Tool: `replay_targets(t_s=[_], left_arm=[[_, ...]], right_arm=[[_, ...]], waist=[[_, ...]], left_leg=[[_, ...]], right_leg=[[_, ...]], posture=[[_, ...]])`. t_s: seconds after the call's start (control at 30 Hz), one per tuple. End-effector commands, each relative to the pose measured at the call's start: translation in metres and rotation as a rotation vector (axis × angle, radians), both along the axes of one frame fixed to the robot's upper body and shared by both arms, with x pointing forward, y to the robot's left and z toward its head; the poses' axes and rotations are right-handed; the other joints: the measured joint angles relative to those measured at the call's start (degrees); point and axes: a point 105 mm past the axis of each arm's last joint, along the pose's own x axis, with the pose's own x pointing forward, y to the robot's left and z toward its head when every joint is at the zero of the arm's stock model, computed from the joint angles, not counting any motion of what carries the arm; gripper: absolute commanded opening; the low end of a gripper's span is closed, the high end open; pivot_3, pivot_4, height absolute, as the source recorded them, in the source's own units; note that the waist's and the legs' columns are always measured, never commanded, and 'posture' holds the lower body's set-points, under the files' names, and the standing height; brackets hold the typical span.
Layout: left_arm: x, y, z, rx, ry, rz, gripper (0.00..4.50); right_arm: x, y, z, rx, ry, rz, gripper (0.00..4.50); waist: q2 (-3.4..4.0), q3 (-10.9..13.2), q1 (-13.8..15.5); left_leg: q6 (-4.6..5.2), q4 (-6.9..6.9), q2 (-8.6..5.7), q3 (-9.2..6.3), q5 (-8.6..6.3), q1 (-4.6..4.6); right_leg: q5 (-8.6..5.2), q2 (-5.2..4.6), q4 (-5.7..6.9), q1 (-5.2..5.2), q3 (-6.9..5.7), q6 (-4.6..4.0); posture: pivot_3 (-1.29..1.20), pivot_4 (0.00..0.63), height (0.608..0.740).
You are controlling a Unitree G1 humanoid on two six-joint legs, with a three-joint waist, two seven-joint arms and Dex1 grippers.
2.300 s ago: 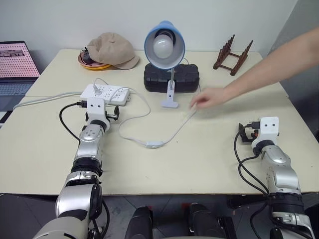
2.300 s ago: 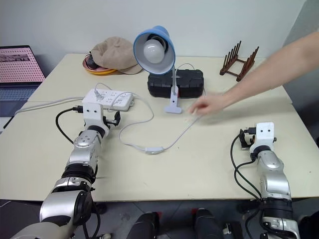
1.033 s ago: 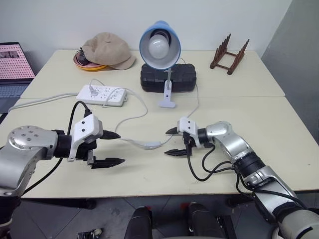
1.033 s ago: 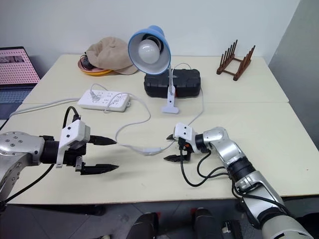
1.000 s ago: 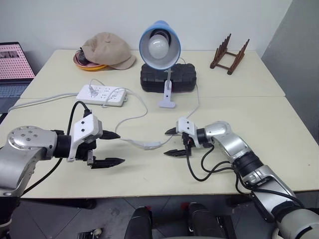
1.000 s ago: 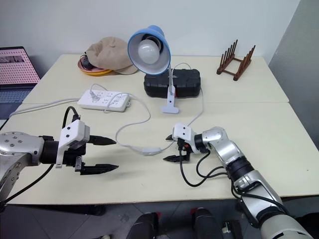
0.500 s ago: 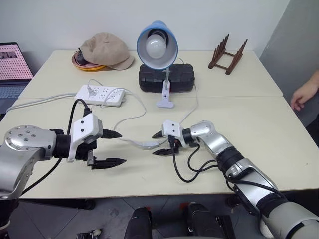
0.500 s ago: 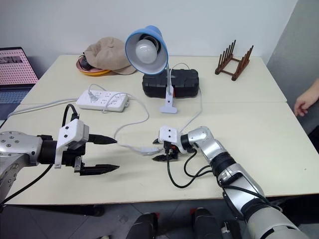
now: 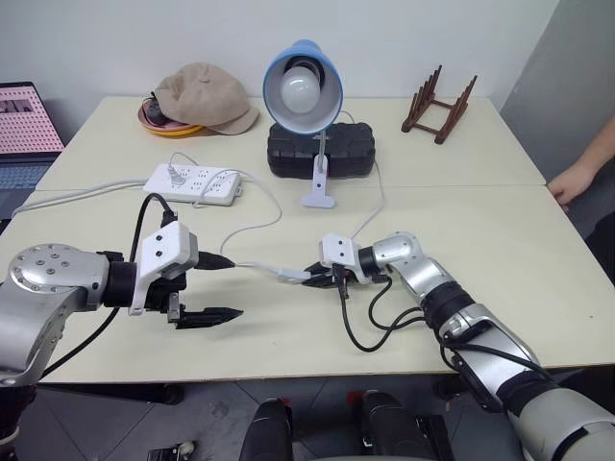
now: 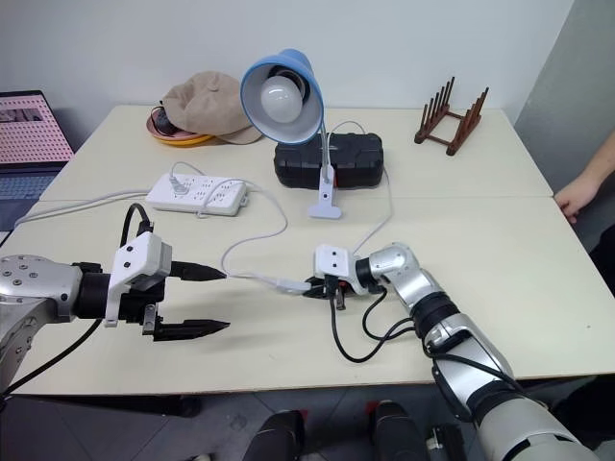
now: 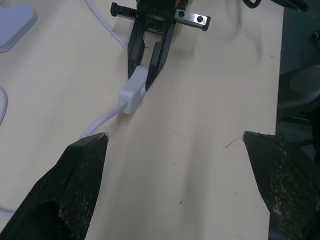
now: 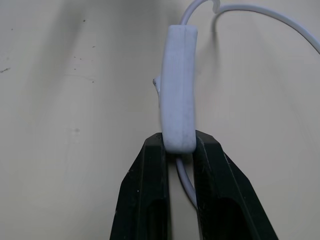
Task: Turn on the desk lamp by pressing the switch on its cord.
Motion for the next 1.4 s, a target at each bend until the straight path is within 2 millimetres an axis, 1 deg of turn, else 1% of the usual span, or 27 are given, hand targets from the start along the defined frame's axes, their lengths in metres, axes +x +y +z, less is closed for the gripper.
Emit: replay_targets(t_s=[0.03, 0.1, 0.17, 0.27, 0.33, 0.4, 0.47, 0.5, 0.6, 0.73, 0.9, 0.97, 1.0, 1.1, 1.13, 1.27, 1.4], left_arm=[[0.002, -0.004, 0.011, -0.133, 0.037, 0.039, 4.50], [0.008, -0.010, 0.017, -0.276, 0.088, 0.094, 4.50], [0.013, -0.022, 0.019, -0.397, 0.146, 0.123, 4.50], [0.014, -0.047, 0.017, -0.522, 0.229, 0.107, 4.50], [0.016, -0.065, 0.012, -0.589, 0.283, 0.081, 4.50], [0.022, -0.079, 0.009, -0.641, 0.324, 0.062, 4.50], [0.029, -0.094, 0.014, -0.704, 0.368, 0.023, 4.50], [0.030, -0.101, 0.018, -0.724, 0.385, -0.005, 4.50], [0.029, -0.112, 0.026, -0.745, 0.426, -0.068, 4.50], [0.026, -0.119, 0.027, -0.720, 0.460, -0.125, 4.50], [0.023, -0.120, 0.020, -0.682, 0.477, -0.158, 4.50], [0.026, -0.120, 0.020, -0.688, 0.473, -0.153, 4.50], [0.028, -0.120, 0.020, -0.693, 0.467, -0.147, 4.32], [0.030, -0.120, 0.021, -0.705, 0.460, -0.150, 3.98], [0.030, -0.120, 0.021, -0.706, 0.460, -0.152, 3.65], [0.028, -0.120, 0.022, -0.707, 0.469, -0.167, 2.87], [0.029, -0.119, 0.024, -0.705, 0.465, -0.170, 1.97]], right_arm=[[0.005, -0.005, 0.043, 0.215, 0.110, -0.080, 0.36], [0.006, -0.014, 0.065, 0.336, 0.230, -0.147, 0.36], [0.000, -0.029, 0.081, 0.409, 0.353, -0.183, 0.36], [-0.020, -0.047, 0.101, 0.456, 0.502, -0.172, 0.36], [-0.036, -0.055, 0.109, 0.438, 0.562, -0.137, 0.36], [-0.053, -0.061, 0.112, 0.409, 0.628, -0.094, 0.36], [-0.064, -0.065, 0.111, 0.379, 0.680, -0.078, 0.36], [-0.068, -0.066, 0.110, 0.368, 0.699, -0.077, 0.36], [-0.074, -0.068, 0.106, 0.345, 0.716, -0.080, 0.36], [-0.080, -0.068, 0.105, 0.341, 0.721, -0.080, 0.36], [-0.082, -0.070, 0.104, 0.341, 0.720, -0.099, 0.36], [-0.084, -0.070, 0.104, 0.343, 0.721, -0.102, 0.36], [-0.084, -0.070, 0.104, 0.344, 0.722, -0.103, 0.36], [-0.085, -0.070, 0.104, 0.345, 0.725, -0.105, 0.36], [-0.085, -0.070, 0.104, 0.345, 0.725, -0.106, 0.36], [-0.084, -0.072, 0.102, 0.347, 0.729, -0.118, 0.36], [-0.083, -0.072, 0.101, 0.350, 0.731, -0.121, 0.36]], waist=[[0.00, 0.00, 0.00], [0.01, 0.01, 0.06], [0.01, 0.01, 0.28], [-0.02, 0.00, 0.79], [-0.02, -0.01, 0.90], [-0.02, -0.01, 1.04], [-0.04, -0.01, 1.14], [-0.04, -0.01, 1.04], [-0.04, -0.02, 0.41], [-0.04, -0.02, -0.15], [-0.04, -0.02, -0.07], [-0.04, -0.01, -0.05], [-0.04, -0.01, -0.04], [-0.05, -0.01, -0.04], [-0.04, -0.01, -0.06], [-0.05, -0.01, -0.04], [-0.05, -0.01, -0.04]], left_leg=[[0.00, 0.00, 0.00, 0.00, 0.00, 0.00], [0.00, 0.01, 0.01, 0.00, 0.00, 0.00], [0.00, 0.03, 0.01, -0.03, 0.00, 0.00], [0.00, 0.14, -0.03, -0.05, 0.00, 0.02], [0.00, 0.14, -0.04, -0.04, 0.00, 0.08], [0.00, 0.15, -0.03, -0.05, 0.00, 0.14], [0.00, 0.17, -0.02, -0.05, 0.00, 0.18], [0.00, 0.17, -0.02, -0.05, 0.00, 0.21], [0.00, 0.20, -0.01, -0.04, 0.00, 0.24], [0.01, 0.16, -0.01, -0.03, 0.00, 0.25], [0.01, 0.13, -0.01, -0.03, 0.00, 0.21], [0.01, 0.13, -0.02, -0.03, 0.00, 0.19], [0.01, 0.13, -0.02, -0.03, -0.01, 0.19], [0.01, 0.14, -0.02, -0.04, 0.00, 0.19], [0.01, 0.14, -0.02, -0.04, 0.00, 0.20], [0.01, 0.13, -0.02, -0.04, -0.01, 0.17], [0.01, 0.12, -0.01, -0.04, -0.01, 0.15]], right_leg=[[0.00, 0.00, 0.00, 0.00, 0.00, 0.01], [0.01, 0.00, 0.08, 0.00, 0.00, 0.02], [0.01, 0.00, 0.18, 0.00, -0.02, 0.02], [-0.01, -0.02, 0.38, -0.01, -0.02, 0.03], [-0.03, -0.01, 0.44, -0.01, 0.00, 0.00], [-0.04, 0.01, 0.50, 0.00, 0.00, -0.03], [-0.05, 0.06, 0.57, 0.01, 0.01, -0.05], [-0.05, 0.07, 0.60, 0.01, 0.04, -0.05], [-0.05, 0.12, 0.64, 0.01, 0.08, -0.05], [-0.09, 0.13, 0.63, 0.00, 0.11, -0.09], [-0.11, 0.13, 0.57, -0.01, 0.09, -0.12], [-0.11, 0.13, 0.54, -0.01, 0.10, -0.12], [-0.11, 0.12, 0.54, -0.01, 0.10, -0.12], [-0.11, 0.12, 0.54, -0.01, 0.08, -0.12], [-0.11, 0.13, 0.54, -0.01, 0.08, -0.12], [-0.12, 0.12, 0.49, -0.02, 0.08, -0.12], [-0.12, 0.12, 0.45, -0.02, 0.08, -0.12]], posture=[[0.00, 0.150, 0.740], [0.00, 0.150, 0.740], [0.00, 0.150, 0.740], [0.00, 0.150, 0.740], [0.00, 0.150, 0.740], [0.00, 0.150, 0.740], [0.00, 0.150, 0.740], [0.00, 0.150, 0.740], [0.00, 0.150, 0.740], [0.00, 0.150, 0.740], [0.00, 0.150, 0.740], [0.00, 0.150, 0.740], [0.00, 0.150, 0.740], [0.00, 0.150, 0.740], [0.00, 0.150, 0.740], [0.00, 0.150, 0.740], [0.00, 0.150, 0.740]])
